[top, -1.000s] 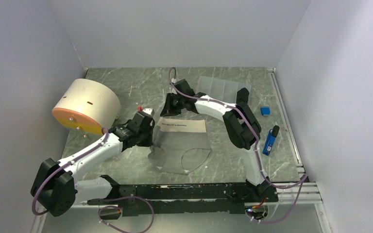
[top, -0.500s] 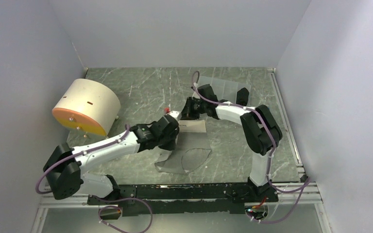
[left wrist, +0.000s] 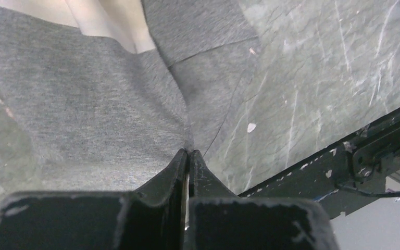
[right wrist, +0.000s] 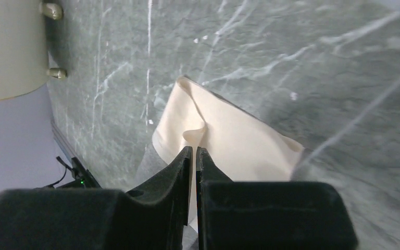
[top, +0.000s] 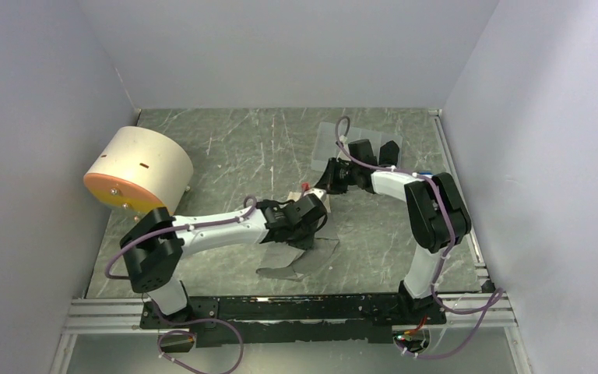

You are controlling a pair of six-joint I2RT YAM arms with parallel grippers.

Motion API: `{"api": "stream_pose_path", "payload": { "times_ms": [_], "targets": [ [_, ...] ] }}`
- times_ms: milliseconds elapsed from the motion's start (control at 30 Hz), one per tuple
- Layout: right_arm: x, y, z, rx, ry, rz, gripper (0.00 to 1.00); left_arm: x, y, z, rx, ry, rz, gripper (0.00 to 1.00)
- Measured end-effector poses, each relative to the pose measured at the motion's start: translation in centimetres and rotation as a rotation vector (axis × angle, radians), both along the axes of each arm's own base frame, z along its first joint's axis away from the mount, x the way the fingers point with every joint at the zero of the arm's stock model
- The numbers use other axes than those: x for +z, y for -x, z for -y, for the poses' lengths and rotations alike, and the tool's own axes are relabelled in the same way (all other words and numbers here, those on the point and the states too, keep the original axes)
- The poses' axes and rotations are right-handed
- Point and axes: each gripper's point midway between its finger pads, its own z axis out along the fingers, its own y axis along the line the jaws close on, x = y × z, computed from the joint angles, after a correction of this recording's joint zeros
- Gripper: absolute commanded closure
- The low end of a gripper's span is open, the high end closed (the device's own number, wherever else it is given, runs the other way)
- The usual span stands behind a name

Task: Roll the underwear
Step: Fold the underwear at the center of the board.

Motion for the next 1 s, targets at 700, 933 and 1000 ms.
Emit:
{"api": "stream_pose_path", "payload": {
  "times_ms": [700, 933, 1000],
  "targets": [
    [-2.8, 5.0, 0.0, 0.045, 0.178, -0.056, 0.62, -3.4, 1.3, -4.0, 0.075, -0.135, -0.031, 0.95],
    [-3.5, 4.8, 0.9, 0.005, 0.231, -0.063, 0.61, -3.5, 1.2, -4.0, 0.081, -0.128, -0.026, 0.95],
    [-3.4, 4.9, 1.3, -0.013, 0.250, -0.065, 0.61, -3.5, 1.2, -4.0, 0.080, -0.128, -0.025, 0.95]
  ]
}}
